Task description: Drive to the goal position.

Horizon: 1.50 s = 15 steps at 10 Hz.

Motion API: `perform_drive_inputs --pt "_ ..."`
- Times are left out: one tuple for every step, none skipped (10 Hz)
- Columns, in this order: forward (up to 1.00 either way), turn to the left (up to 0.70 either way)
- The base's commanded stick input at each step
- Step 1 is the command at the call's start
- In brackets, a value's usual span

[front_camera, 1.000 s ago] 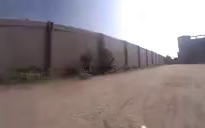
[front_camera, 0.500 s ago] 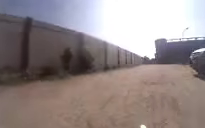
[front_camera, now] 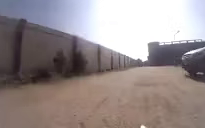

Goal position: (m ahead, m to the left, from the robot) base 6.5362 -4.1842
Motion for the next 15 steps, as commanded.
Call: perform_drive_inputs --pt "1.00 0.00" --pt "1.00 0.00" --pt "1.00 0.00" --pt "1.00 -0.01" --pt "1.00 -0.16" --pt "1.00 -0.27" --pt "1.00 -0.27" --pt "1.00 -0.23" --pt "1.00 -0.10" --pt "1.00 0.00" --pt "1.00 0.00" --pt "1.00 0.00" --pt "1.00 0.00" --pt "1.00 0.00" --pt "1.00 0.00"
